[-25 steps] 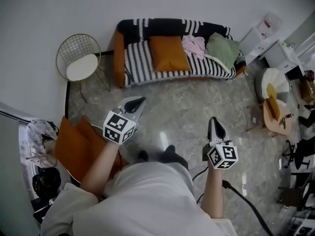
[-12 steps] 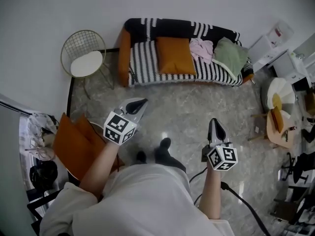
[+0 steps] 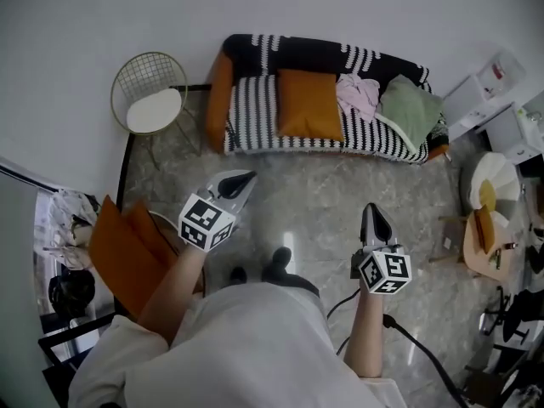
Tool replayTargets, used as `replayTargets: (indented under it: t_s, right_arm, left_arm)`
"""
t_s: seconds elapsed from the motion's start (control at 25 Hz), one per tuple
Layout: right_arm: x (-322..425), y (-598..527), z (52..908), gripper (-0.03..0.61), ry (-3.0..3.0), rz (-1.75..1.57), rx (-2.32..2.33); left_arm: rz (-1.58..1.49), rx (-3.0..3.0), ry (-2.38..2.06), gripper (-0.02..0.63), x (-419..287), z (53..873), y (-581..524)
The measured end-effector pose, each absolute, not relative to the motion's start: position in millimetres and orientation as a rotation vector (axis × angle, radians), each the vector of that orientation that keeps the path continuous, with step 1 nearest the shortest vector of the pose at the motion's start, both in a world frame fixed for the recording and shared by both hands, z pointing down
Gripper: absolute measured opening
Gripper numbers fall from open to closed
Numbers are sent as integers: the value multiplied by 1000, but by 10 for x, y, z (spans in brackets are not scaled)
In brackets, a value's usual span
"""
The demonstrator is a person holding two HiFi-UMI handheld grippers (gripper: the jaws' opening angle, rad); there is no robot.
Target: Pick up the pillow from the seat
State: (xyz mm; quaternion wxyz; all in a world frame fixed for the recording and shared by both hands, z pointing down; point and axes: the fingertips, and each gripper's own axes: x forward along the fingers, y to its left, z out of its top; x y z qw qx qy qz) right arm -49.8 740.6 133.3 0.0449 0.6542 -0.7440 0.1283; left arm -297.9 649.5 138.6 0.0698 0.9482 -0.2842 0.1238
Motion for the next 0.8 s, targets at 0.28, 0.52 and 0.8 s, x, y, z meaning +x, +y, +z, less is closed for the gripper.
replayTargets:
  t_s: [0.28,0.52,0.8]
  right_arm:
    - [-16,7032,1329,5,-2310,356,1926]
    - [287,6770,1385,6,-2334,348,1881]
    - [590,6564,1426,6,-2356,337,1833]
  left_arm:
    - [378,2841,-914,0,-2491,1353,6228]
    - [390,2819,-945,0,-2166,1397,6043]
    - [390,2799,-979,0,-1875,1452,5907]
